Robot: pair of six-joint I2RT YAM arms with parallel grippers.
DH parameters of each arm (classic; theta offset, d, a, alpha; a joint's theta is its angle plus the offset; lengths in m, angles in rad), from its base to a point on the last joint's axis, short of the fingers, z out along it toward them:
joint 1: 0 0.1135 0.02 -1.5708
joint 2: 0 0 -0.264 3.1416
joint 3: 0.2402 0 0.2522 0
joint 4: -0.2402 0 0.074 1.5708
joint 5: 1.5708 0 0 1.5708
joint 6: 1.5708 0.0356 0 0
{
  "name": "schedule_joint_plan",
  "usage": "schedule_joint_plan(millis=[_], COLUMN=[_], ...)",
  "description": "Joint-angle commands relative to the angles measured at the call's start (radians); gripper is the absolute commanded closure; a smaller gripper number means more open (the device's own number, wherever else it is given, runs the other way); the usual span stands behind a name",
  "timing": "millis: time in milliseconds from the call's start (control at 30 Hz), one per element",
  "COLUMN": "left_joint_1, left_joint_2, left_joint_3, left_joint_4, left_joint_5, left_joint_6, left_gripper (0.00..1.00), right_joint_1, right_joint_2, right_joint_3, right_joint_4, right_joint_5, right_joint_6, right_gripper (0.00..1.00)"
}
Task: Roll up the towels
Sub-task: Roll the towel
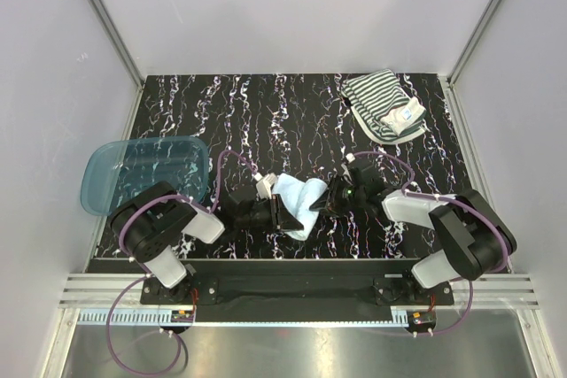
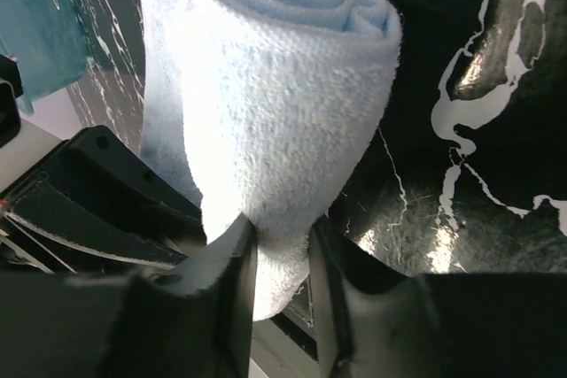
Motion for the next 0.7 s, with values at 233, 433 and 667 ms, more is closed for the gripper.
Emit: schedule_joint_plan(millis=[233, 433, 667], left_joint_1=[0.003, -0.01, -0.108], left_joint_2=[-0.154, -0.293, -0.425], left_joint_3=[0.051, 0.138, 0.269], left_joint_4=[-0.321, -0.608, -0.918], left_joint_5=[-0.089, -0.214, -0.45], left_joint_6=[0.178, 0.303, 0.42], left_gripper=[0.57, 0.42, 0.37], right_joint_1=[0.026, 0.038, 0.062], right_joint_2=[-0.022, -0.037, -0.071], right_joint_3=[0.036, 0.092, 0.186], right_joint_4=[-0.11, -0.3, -0.545], right_joint_5=[0.053, 0.086, 0.168], right_joint_6=[-0.019, -0.059, -0.079], right_gripper=[0.91, 0.92, 0.92])
